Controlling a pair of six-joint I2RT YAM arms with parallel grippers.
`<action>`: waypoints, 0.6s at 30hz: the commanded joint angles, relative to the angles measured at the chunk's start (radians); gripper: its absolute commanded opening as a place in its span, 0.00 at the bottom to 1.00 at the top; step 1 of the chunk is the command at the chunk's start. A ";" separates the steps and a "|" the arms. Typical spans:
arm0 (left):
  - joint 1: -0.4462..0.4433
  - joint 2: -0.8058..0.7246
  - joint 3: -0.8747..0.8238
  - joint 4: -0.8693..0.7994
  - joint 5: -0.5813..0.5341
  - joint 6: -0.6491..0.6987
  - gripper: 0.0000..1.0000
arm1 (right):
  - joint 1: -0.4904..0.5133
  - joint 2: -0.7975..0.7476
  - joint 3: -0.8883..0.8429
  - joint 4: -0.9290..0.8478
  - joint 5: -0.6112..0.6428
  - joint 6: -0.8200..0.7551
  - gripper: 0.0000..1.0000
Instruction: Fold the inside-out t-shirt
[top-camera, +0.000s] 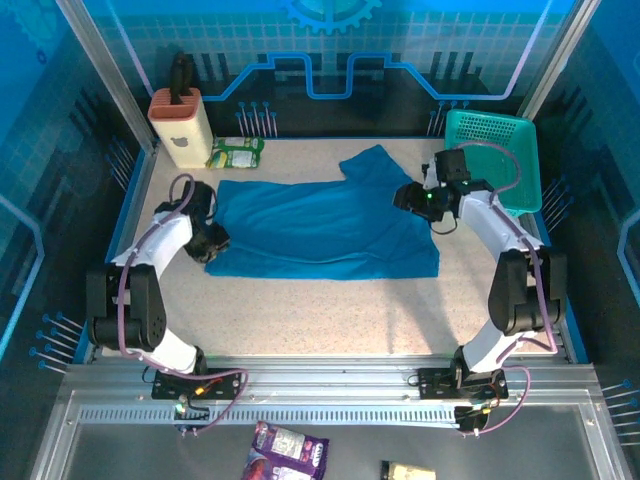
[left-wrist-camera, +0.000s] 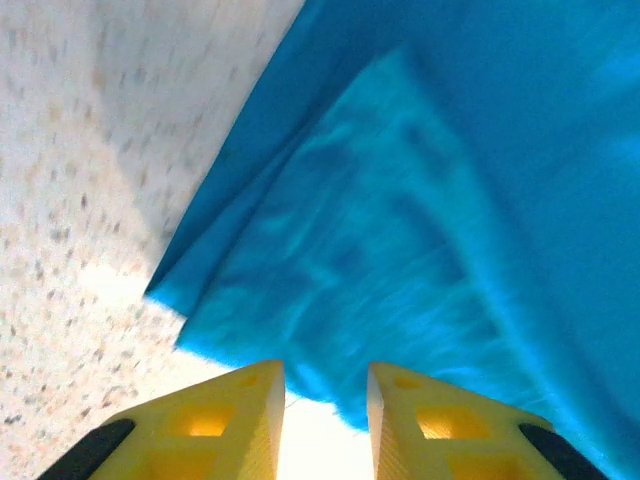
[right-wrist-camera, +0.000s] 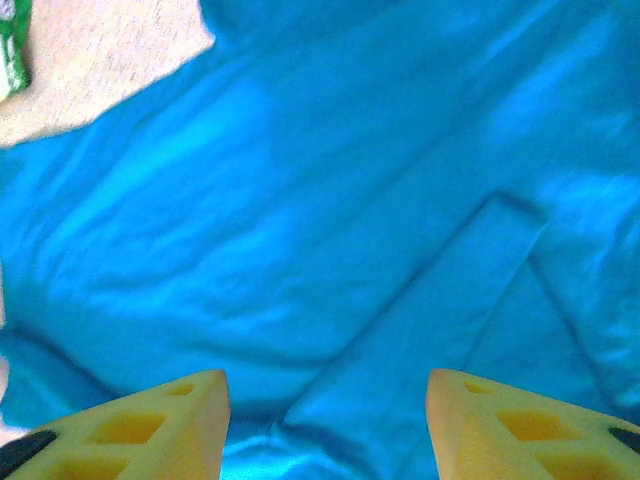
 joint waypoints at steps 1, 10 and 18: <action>-0.004 -0.065 -0.095 -0.014 0.016 0.033 0.29 | 0.012 -0.039 -0.098 -0.038 -0.140 -0.040 0.55; 0.030 -0.077 -0.188 0.111 0.005 0.064 0.33 | 0.000 -0.094 -0.259 -0.039 -0.116 -0.107 0.58; 0.081 0.011 -0.142 0.130 0.003 0.115 0.29 | -0.021 -0.039 -0.277 -0.021 -0.141 -0.114 0.59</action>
